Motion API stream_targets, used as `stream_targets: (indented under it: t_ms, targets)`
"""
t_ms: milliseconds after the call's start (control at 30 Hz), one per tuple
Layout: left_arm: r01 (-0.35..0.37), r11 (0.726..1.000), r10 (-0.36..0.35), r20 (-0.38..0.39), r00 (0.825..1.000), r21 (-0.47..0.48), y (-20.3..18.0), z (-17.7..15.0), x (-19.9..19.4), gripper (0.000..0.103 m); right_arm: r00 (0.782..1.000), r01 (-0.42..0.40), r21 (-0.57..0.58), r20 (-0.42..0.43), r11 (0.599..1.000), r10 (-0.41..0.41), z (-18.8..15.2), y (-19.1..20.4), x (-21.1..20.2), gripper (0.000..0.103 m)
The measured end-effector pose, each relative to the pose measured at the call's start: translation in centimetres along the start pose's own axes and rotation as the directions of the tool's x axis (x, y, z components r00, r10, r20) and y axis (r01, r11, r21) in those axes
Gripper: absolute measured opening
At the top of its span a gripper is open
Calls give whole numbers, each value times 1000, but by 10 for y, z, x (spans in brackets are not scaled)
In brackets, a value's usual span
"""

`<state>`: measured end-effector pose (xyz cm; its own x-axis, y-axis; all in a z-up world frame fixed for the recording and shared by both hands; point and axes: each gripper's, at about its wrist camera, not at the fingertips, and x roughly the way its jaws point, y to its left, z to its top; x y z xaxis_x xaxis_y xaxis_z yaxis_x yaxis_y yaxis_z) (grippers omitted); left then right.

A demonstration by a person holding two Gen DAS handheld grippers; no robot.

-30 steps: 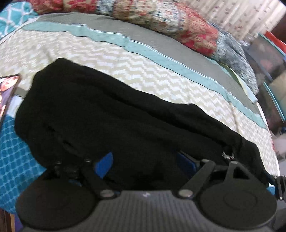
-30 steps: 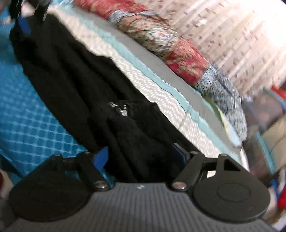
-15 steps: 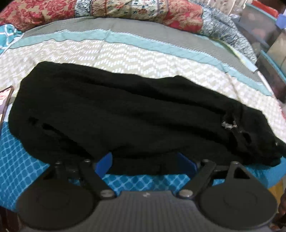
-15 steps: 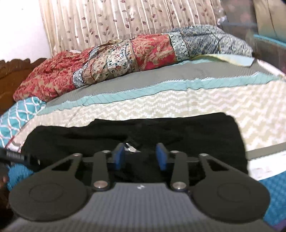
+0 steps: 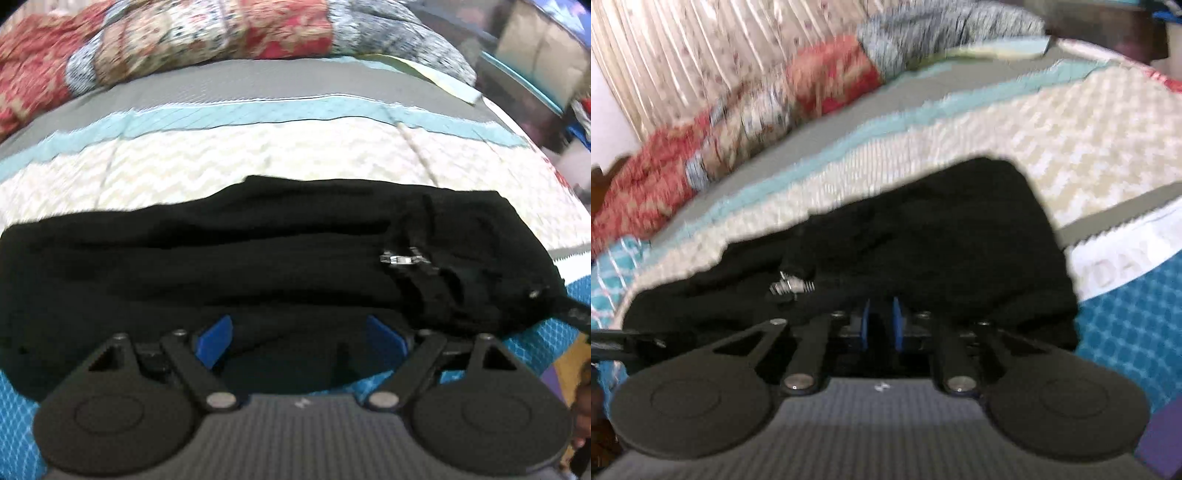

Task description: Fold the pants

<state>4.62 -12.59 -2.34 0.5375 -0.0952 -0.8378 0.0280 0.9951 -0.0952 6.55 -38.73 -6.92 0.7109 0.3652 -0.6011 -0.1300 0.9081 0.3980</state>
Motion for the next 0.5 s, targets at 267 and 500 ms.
stream_targets:
  t_ms: [267,500]
  targets:
    - [-44,998,45,-43,998,38,-27,3,16,84,999,-8,105,52,994,2,-10,-30,-38,43]
    - [-70,997,72,-78,994,24,-29,-5,21,85,995,-93,183,-11,979,97,-27,-16,-33,49]
